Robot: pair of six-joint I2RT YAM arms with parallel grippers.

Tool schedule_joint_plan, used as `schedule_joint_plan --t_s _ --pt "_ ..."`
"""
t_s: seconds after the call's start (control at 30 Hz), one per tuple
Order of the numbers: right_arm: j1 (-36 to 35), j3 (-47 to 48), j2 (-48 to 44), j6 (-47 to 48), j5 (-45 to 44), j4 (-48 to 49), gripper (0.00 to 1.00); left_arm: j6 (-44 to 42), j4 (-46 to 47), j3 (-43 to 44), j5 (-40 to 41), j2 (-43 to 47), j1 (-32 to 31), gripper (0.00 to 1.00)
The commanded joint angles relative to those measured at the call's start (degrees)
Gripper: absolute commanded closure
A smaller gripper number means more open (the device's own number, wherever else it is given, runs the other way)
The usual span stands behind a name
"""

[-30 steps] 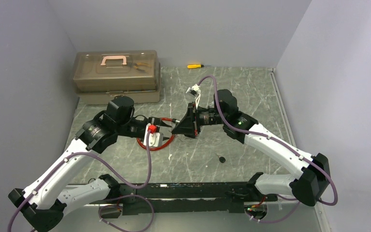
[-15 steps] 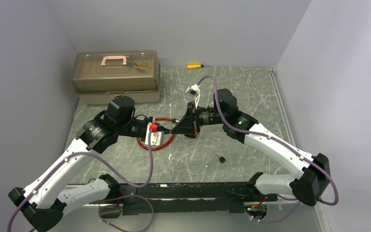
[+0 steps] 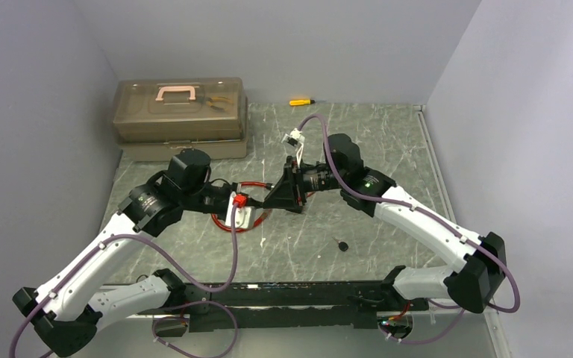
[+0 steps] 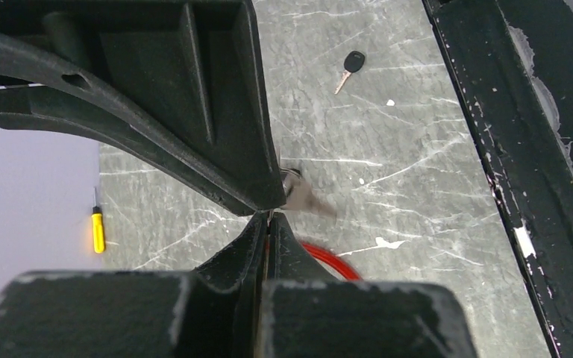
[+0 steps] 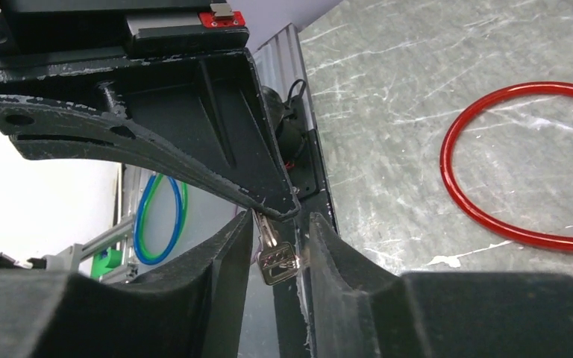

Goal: Unlock with the key

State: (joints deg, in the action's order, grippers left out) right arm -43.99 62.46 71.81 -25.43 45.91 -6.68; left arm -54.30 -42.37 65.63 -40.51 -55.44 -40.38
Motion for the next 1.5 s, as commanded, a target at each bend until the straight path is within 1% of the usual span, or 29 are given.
schedule_joint_plan --t_s 0.0,0.07,0.13,0.23,0.3,0.4,0.43,0.5,0.57,0.6,0.73,0.83,1.0,1.13,1.23,1.33,1.47 --pt "0.33 4.07 0.09 2.36 -1.18 -2.53 0.60 -4.41 0.61 1.33 1.05 1.62 -0.36 1.00" --pt "1.03 4.88 -0.23 3.14 -1.02 -4.02 0.55 -7.45 0.91 0.10 2.57 2.59 -0.40 1.00" --pt "2.16 5.42 -1.15 3.89 -0.84 -5.38 0.52 -11.64 1.19 -1.49 3.87 4.10 -0.40 1.00" --pt "4.07 5.17 -2.85 3.88 -0.44 -5.38 0.49 -19.89 2.95 -4.89 5.09 7.46 -0.34 1.00" --pt "5.26 4.64 -3.48 2.98 0.63 -4.26 0.49 -27.14 5.05 -7.90 5.22 10.37 -0.37 1.00" --pt "6.93 3.55 -2.82 -0.21 4.43 -0.41 0.49 -40.89 9.51 -13.88 4.27 16.10 -0.44 1.00" --pt "7.15 3.26 -2.25 -1.52 5.70 0.88 0.48 -43.48 11.02 -15.92 3.54 17.19 -0.48 1.00" --pt "7.56 2.69 -1.06 -4.28 8.47 4.08 0.49 -52.77 13.26 -19.54 2.22 20.38 -0.48 1.00" --pt "7.58 1.58 -0.08 -7.14 10.92 8.13 0.49 -59.22 14.95 -22.62 1.33 22.47 -0.44 1.00" --pt "7.56 0.88 0.32 -9.16 11.90 10.42 0.49 -61.10 16.37 -23.98 0.86 23.30 -0.48 1.00" --pt "7.58 -1.65 1.36 -12.51 15.06 15.66 0.49 -65.82 22.71 -28.43 -0.13 25.12 -0.46 1.00" --pt "7.43 -3.46 2.00 -14.41 15.96 18.90 0.50 -67.59 26.09 -29.77 -0.86 25.34 -0.44 1.00" --pt "7.32 -6.23 2.96 -19.31 18.09 26.60 0.55 -70.39 27.70 -30.03 -1.45 24.71 -0.43 1.00" --pt "6.83 -7.23 3.59 -20.08 18.06 27.57 0.57 -70.97 28.22 -30.12 -1.29 24.27 -0.43 1.00" --pt "6.21 -8.22 4.18 -22.64 18.52 30.96 0.59 -71.43 28.34 -30.16 -1.01 23.76 -0.40 1.00" --pt "5.49 -8.74 4.45 -24.16 18.80 32.69 0.62 -71.46 28.65 -30.18 -0.17 23.33 -0.44 1.00" --pt "4.59 -8.76 5.30 -24.23 19.70 32.28 0.68 -71.20 29.17 -30.37 0.09 23.23 -0.47 1.00"
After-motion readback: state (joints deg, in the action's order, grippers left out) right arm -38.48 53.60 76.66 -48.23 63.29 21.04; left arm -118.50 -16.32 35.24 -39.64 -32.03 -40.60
